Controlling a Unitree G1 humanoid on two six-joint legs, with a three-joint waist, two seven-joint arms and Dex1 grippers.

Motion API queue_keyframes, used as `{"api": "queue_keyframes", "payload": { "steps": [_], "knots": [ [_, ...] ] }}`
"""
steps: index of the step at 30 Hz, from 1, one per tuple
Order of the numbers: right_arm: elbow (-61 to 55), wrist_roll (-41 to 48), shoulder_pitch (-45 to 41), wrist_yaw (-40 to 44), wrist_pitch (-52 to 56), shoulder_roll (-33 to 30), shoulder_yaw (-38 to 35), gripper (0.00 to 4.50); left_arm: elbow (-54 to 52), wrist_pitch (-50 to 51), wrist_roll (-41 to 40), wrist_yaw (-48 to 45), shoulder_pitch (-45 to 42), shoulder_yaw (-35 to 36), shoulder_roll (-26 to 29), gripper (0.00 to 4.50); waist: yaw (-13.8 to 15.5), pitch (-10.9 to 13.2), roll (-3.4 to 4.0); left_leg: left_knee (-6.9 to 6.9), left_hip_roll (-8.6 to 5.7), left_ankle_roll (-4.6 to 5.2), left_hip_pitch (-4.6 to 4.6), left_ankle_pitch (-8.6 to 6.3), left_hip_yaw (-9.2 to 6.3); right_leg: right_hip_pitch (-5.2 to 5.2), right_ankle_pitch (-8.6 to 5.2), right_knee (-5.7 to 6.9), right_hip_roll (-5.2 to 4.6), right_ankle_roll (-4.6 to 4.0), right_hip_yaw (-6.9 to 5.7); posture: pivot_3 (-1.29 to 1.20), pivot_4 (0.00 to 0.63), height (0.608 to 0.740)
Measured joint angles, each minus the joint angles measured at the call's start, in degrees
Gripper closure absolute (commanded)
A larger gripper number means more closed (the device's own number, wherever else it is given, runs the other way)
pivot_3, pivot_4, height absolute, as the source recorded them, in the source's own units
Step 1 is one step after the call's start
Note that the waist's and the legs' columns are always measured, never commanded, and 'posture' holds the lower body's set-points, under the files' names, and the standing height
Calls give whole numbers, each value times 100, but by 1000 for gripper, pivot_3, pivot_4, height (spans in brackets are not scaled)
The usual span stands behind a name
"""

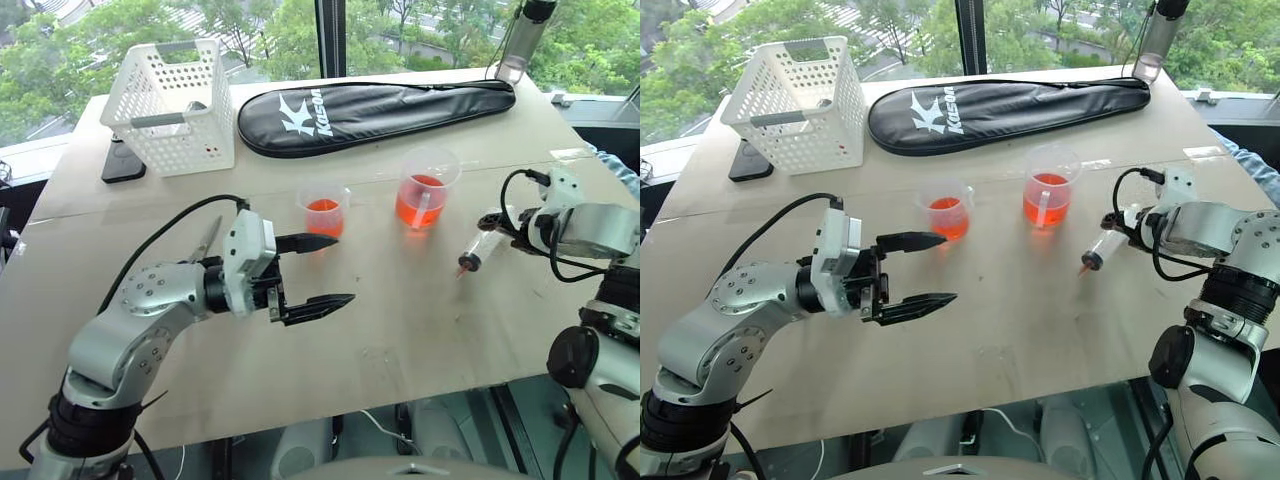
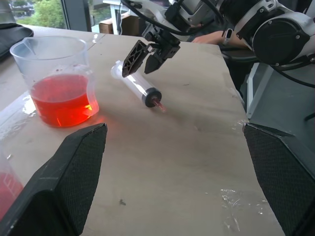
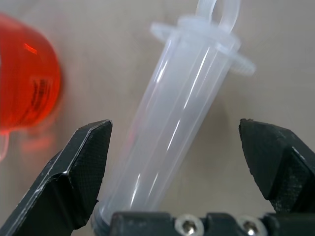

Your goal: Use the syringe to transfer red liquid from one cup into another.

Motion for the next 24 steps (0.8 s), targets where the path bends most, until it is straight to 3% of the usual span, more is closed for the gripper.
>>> {"api": "queue_keyframes", "payload": {
  "steps": [6,11,23,24],
  "knots": [
    [542,1403,-48,-762,-139,-550,788,27,-10,-2,-41,74,117,3,-3,0,-13,0,1,1,7,21,1,-13,5,0,0,-2,9,0,4,0,150,724],
    [622,2785,-3,-1547,-996,-916,1730,27,-94,-75,-147,44,243,117,-2,0,-14,0,1,1,11,22,3,-13,8,0,1,-3,13,1,9,0,150,724],
    [912,3128,-147,-1778,-1593,-932,2467,27,-176,-286,-269,-67,493,265,-8,0,-4,0,1,2,16,23,2,-14,12,-1,1,-5,17,1,13,0,150,724],
    [1029,3129,-185,-1760,-1610,-932,2543,264,-202,-306,-267,-41,501,261,-14,0,-4,0,1,2,16,23,2,-14,13,0,1,-5,17,1,13,0,150,724]
  ]
}}
